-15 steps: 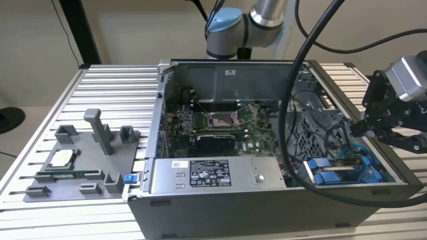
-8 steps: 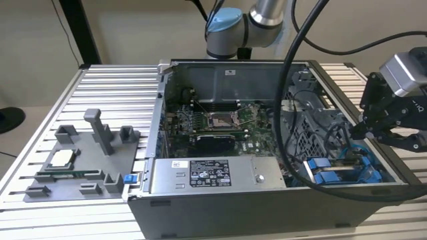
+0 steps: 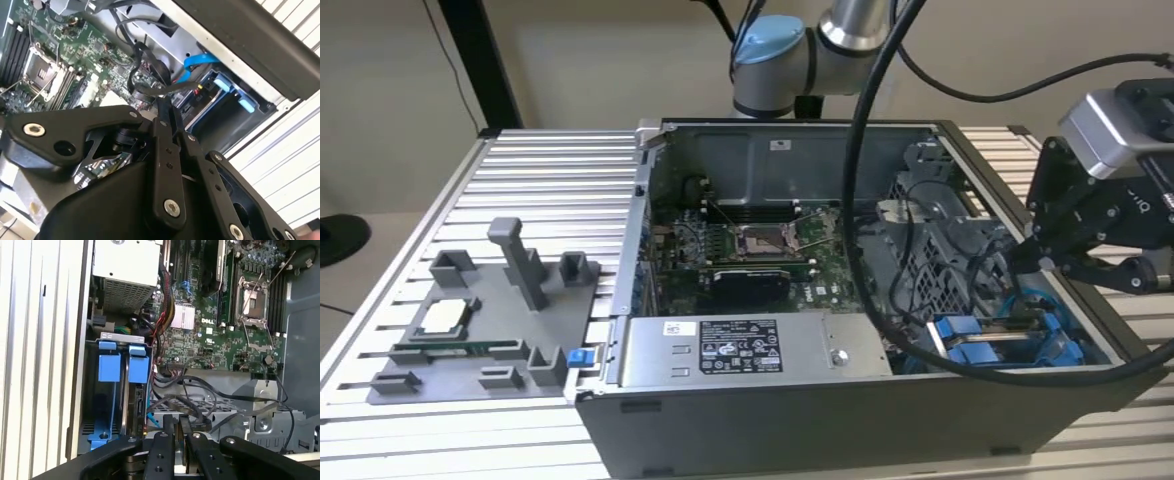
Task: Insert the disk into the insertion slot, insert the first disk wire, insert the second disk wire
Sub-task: 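Insert the second disk wire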
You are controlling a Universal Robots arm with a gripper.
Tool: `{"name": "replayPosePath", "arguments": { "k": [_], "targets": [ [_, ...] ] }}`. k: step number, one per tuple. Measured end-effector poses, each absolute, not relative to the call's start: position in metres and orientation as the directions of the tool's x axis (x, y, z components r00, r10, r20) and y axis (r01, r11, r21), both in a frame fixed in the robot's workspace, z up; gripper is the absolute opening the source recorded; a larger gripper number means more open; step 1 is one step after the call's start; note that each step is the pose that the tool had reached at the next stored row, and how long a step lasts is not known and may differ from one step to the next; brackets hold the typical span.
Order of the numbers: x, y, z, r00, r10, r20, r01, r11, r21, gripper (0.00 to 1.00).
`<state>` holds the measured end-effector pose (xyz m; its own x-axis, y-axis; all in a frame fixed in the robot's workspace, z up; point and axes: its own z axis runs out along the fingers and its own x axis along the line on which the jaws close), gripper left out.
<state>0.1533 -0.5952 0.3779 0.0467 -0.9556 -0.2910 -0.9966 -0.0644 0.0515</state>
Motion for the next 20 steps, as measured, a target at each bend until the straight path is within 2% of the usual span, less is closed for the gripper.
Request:
{"name": "replayPosePath", "arguments": {
  "k": [3,8,10,20],
  "targets": [
    [0.146,-0.595,0.378,0.047,-0.963,-0.265,-0.997,-0.063,0.053,0.0],
    [0.136,-0.595,0.378,0.047,-0.983,-0.179,-0.997,-0.058,0.056,0.0],
    [0.133,-0.593,0.377,0.048,-0.987,-0.156,-0.997,-0.057,0.055,0.0],
    [0.127,-0.578,0.363,0.049,-0.989,-0.136,-0.997,-0.056,0.045,0.0]
  ]
}}
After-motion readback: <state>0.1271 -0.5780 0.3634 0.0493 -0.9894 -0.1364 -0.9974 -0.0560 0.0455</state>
